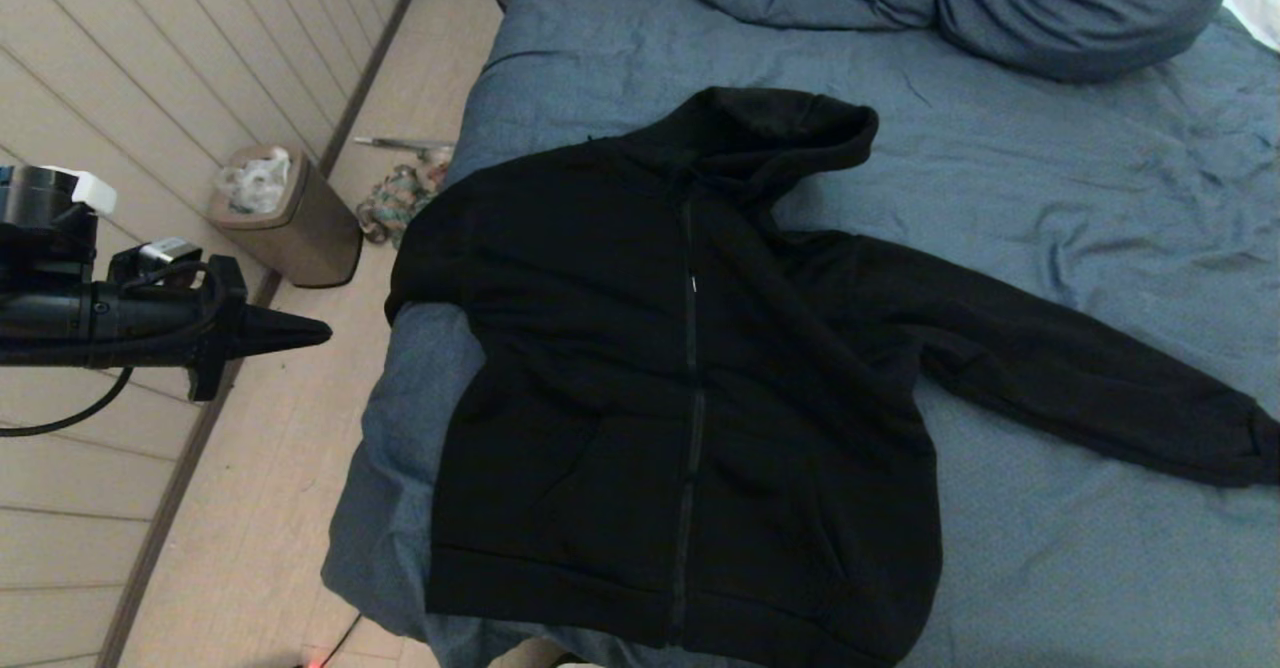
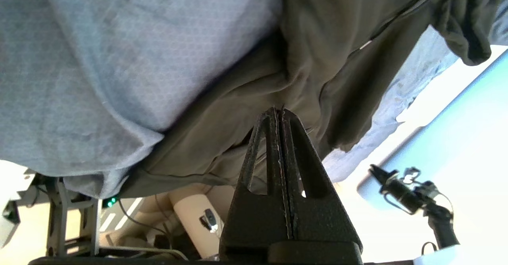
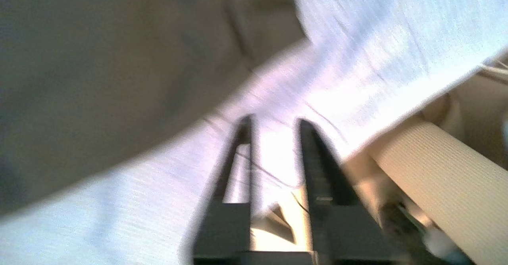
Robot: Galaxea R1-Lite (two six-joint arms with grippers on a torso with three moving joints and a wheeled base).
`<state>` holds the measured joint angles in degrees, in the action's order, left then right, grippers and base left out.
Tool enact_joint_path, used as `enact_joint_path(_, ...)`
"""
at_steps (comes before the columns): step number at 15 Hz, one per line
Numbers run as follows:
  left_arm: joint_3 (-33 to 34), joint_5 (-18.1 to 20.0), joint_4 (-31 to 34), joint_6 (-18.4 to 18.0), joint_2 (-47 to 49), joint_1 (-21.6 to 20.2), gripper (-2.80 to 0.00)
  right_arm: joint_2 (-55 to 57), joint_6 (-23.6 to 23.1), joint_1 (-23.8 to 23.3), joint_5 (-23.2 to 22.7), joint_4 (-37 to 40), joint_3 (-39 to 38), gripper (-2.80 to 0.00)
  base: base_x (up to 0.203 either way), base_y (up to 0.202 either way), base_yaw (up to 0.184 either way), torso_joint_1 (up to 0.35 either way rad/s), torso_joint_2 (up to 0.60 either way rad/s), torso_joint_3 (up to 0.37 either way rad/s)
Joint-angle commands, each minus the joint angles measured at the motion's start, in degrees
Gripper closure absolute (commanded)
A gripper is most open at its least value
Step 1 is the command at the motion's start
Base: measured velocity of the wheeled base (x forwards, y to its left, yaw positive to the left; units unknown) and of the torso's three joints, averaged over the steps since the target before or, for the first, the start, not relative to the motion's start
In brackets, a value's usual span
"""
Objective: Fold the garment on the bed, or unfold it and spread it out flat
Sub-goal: Fold the black sweatshirt
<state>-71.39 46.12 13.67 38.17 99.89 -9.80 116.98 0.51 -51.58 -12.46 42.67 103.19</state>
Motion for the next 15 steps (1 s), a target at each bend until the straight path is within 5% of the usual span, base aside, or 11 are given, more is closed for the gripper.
enact_joint_path(1, 0.3, 0.2, 0.0, 0.2, 0.7, 0.3, 0.00, 1.9, -2.8, -2.1, 0.0, 0.1, -2.0, -2.80, 0.000, 0.000, 0.000, 0.000, 0.00, 0.000)
enact_joint_path(8, 2.7, 0.4, -4.5, 0.6, 1.7, 0.7, 0.00, 9.9, -4.1, -3.3, -0.5, -12.4, -8.6, -2.80, 0.000, 0.000, 0.000, 0.000, 0.00, 0.000)
enact_joint_path(15, 6.1, 4.3, -9.4, 0.7, 1.2, 0.7, 0.00, 11.7, 8.1, 4.1, -4.9, -24.8, -8.6, -2.80, 0.000, 0.000, 0.000, 0.000, 0.00, 0.000)
